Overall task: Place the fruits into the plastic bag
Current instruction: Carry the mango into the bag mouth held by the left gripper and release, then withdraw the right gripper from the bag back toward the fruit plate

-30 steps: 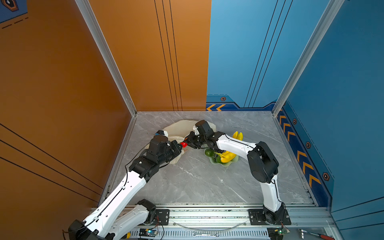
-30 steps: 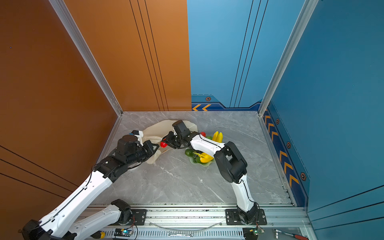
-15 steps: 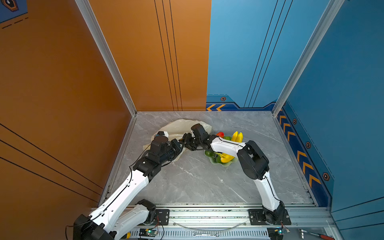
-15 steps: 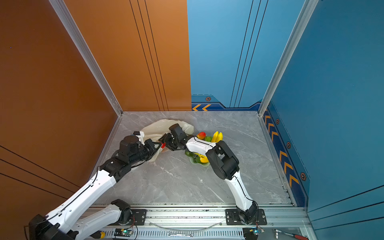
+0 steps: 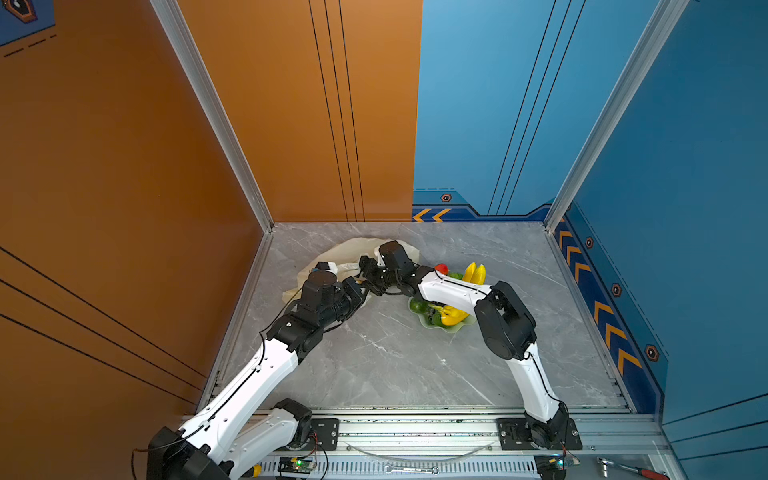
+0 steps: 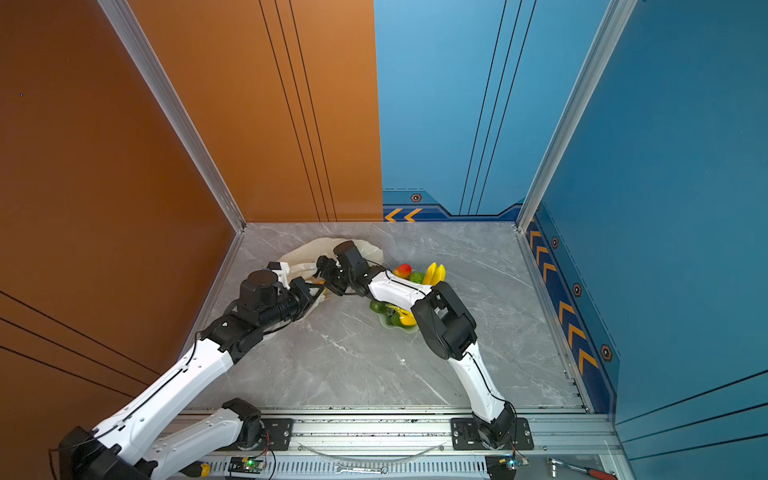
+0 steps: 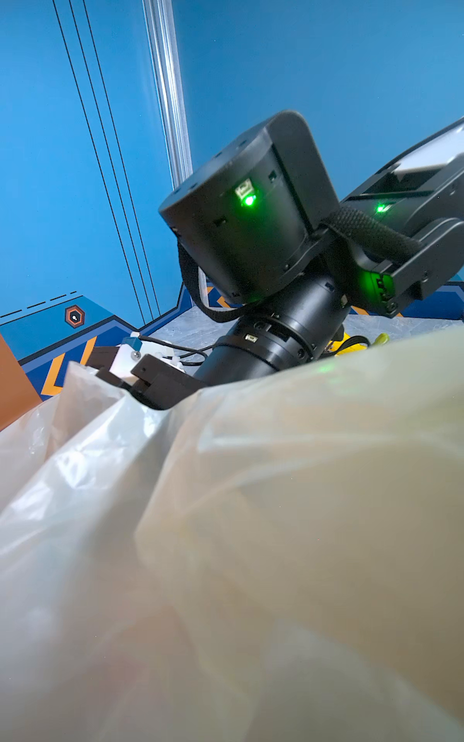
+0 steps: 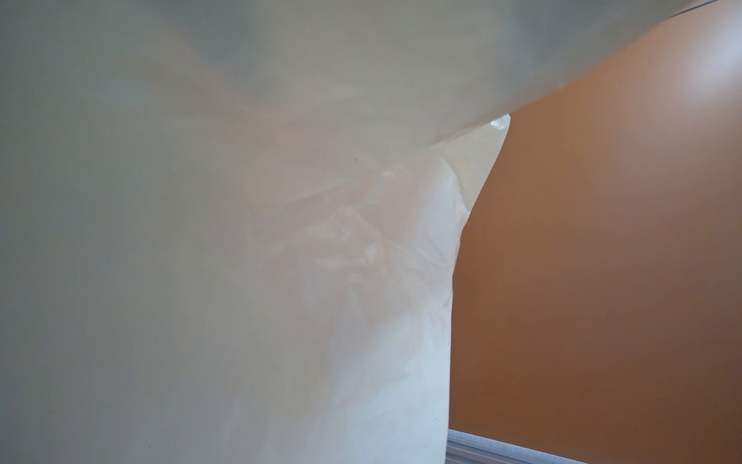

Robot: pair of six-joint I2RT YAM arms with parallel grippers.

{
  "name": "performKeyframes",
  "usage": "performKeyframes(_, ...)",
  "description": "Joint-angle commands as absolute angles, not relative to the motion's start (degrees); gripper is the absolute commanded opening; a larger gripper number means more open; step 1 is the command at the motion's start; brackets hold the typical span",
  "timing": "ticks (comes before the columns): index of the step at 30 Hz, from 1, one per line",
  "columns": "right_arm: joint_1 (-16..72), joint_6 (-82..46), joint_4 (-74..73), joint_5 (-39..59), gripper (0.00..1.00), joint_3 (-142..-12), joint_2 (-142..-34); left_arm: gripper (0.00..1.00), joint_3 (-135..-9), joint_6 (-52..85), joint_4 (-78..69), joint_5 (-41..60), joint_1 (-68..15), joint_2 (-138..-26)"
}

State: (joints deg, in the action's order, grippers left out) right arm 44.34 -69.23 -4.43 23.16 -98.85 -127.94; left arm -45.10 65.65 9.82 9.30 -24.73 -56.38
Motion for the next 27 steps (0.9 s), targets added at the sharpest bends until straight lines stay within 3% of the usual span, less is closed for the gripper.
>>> performKeyframes(1, 43.39, -65.19, -0.03, 23.84, 0.86, -100.63, -125.89, 0.0, -46.35, 65.33, 9.69, 10.13, -23.79, -55.43)
performKeyframes(17, 37.29, -54.13, 19.1, 17.97, 0.86, -106.67, -122.19, 0.0, -52.5, 62.55, 17.84, 18.05, -14.66, -55.07)
performKeyframes(27, 37.09, -47.61, 33.7, 16.96, 0.87, -111.88, -115.75, 0.0, -49.97, 63.72, 16.0, 18.48, -14.04, -54.58)
